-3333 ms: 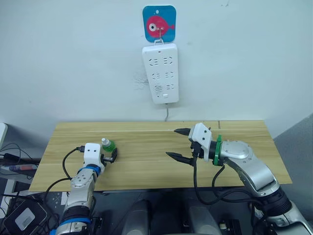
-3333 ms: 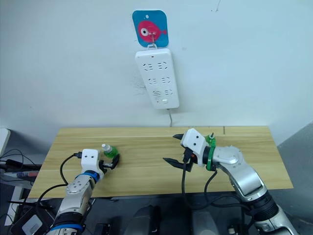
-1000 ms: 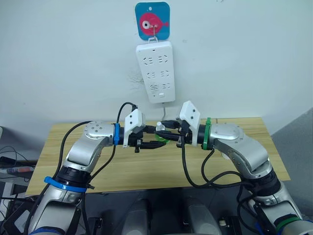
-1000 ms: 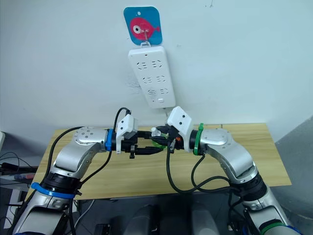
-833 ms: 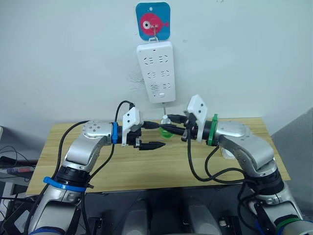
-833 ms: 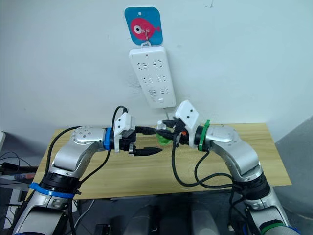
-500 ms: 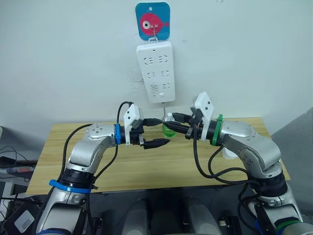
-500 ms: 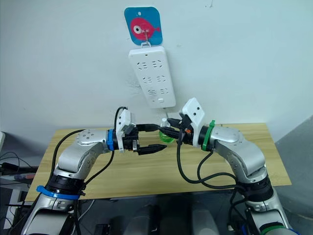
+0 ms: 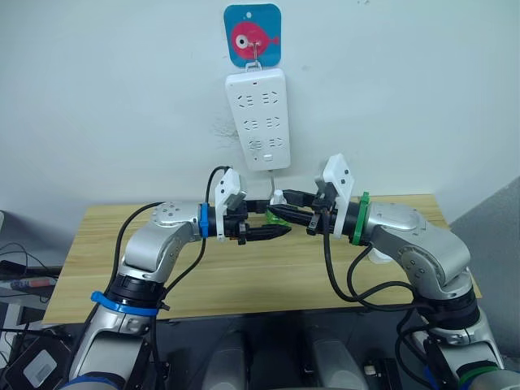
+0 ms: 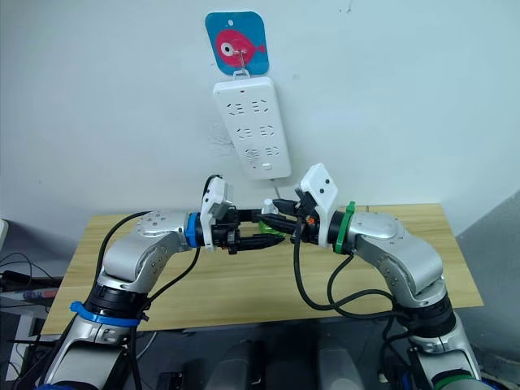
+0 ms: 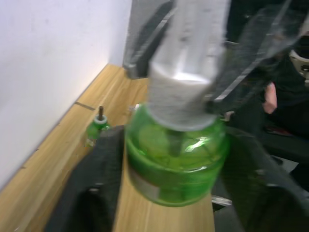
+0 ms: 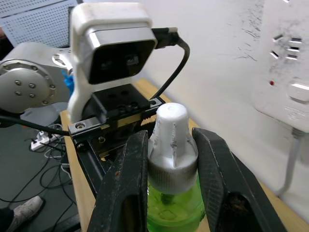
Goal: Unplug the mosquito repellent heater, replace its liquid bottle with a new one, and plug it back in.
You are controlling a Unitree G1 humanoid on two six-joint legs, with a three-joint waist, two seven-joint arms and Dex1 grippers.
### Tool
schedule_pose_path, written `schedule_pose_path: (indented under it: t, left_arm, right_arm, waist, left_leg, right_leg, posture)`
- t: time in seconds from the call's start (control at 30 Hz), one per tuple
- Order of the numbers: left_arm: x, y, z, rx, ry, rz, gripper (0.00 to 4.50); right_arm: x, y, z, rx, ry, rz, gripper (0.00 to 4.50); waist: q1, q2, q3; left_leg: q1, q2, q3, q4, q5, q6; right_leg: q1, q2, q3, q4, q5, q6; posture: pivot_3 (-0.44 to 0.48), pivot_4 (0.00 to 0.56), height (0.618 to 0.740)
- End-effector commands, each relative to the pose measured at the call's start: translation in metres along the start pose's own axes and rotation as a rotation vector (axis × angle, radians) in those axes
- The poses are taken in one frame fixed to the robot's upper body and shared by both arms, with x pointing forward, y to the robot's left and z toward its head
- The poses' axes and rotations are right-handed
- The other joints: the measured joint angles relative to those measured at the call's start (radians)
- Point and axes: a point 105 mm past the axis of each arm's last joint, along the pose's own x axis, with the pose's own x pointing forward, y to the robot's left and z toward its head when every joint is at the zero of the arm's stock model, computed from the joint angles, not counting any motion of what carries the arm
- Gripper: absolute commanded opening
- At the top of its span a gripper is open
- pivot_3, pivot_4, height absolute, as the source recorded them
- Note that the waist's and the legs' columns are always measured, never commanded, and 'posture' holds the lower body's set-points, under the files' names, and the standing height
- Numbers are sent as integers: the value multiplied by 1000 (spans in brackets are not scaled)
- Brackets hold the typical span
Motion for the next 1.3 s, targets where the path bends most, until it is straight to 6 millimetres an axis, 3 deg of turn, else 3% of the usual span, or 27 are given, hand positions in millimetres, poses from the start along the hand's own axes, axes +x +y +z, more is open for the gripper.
schedule_pose_path:
  t: [0.03,0.13,0.33,0.5,0.7,0.8,0.9,1.03,1.3]
  left_arm:
    - [0,-4,3,40,-1,-25,2255]
    - [-2,-6,1,46,8,-38,2255]
    - [-8,-21,-5,128,91,-174,2255]
    - [-6,-16,1,160,67,-160,2255]
    - [-7,-11,-1,168,38,-75,2255]
    - [-8,-6,-6,168,26,-5,2255]
    - [-2,1,-6,138,-33,107,2255]
    - [5,4,-4,129,-88,184,2255]
    - [16,8,-2,180,-118,233,2255]
  right_arm:
    - [0,15,11,-29,-42,62,1018]
    - [1,21,12,-42,-35,127,1018]
    - [-5,33,5,-152,136,554,1018]
    - [-11,31,9,-95,192,633,1018]
    - [-25,-10,19,-136,106,316,3171]
    - [-41,-14,18,-145,94,214,4238]
    - [-43,-5,13,-172,21,22,4251]
    - [-29,15,4,-155,-51,-114,4251]
    - [-8,3,-4,-134,-82,-240,4251]
  waist:
    - [-2,0,0]
    - [-5,0,0]
    - [-13,0,0]
    - [-12,0,0]
    - [-12,0,0]
    - [-10,0,0]
    - [-10,0,0]
    - [-17,1,0]
    - [-15,0,0]
  left_leg:
    - [0,0,0,0,0,0]
    - [0,0,0,0,0,0]
    - [0,0,0,0,0,0]
    - [0,0,-1,0,0,0]
    - [0,0,0,0,0,0]
    - [0,0,0,0,0,0]
    - [0,0,0,0,0,0]
    - [0,1,0,0,0,0]
    - [2,0,1,1,1,-1]
  right_leg:
    - [0,0,0,0,0,0]
    - [0,0,0,0,0,0]
    - [0,0,0,-1,0,0]
    - [0,1,-1,-2,0,0]
    - [1,0,0,-1,0,0]
    - [1,0,0,-2,0,0]
    - [1,0,0,-2,0,0]
    - [0,1,1,1,0,1]
    - [0,1,3,4,0,1]
  posture:
    - [-167,219,740]
    - [-166,223,740]
    - [-154,230,740]
    - [-145,225,740]
    - [-162,230,740]
    - [-164,233,740]
    - [-166,234,740]
    - [-180,235,740]
    - [-173,222,740]
